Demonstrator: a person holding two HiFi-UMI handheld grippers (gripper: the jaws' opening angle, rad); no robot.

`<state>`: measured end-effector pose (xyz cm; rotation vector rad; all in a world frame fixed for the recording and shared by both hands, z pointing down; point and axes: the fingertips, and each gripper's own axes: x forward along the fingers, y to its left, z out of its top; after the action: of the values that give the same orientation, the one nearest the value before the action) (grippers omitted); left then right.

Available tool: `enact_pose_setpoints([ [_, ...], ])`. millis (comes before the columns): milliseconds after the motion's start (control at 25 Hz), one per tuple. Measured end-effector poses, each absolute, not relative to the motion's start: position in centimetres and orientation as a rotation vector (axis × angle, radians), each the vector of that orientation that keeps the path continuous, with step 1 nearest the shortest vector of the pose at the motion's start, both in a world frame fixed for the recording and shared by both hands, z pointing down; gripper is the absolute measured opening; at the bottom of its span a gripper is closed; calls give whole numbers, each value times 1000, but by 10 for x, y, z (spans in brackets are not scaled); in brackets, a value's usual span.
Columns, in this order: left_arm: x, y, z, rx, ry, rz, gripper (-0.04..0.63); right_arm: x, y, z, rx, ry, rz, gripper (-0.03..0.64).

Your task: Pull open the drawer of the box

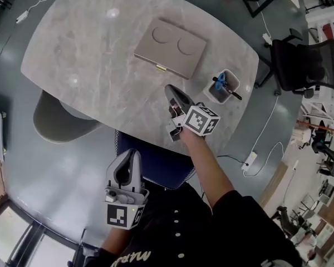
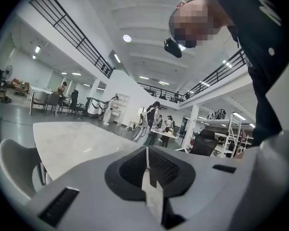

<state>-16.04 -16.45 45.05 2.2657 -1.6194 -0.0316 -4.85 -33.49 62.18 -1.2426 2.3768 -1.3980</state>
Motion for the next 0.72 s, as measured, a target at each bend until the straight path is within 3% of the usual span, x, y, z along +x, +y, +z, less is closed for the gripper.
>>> enact_pose_setpoints([
  [280, -156, -168, 478, 2249, -1536, -37, 20, -51, -369, 674, -1267, 2100, -1587, 35],
  [720, -152, -175, 489, 2247, -1481, -66, 20, -52, -398, 698, -1279, 1857, -1728, 23],
])
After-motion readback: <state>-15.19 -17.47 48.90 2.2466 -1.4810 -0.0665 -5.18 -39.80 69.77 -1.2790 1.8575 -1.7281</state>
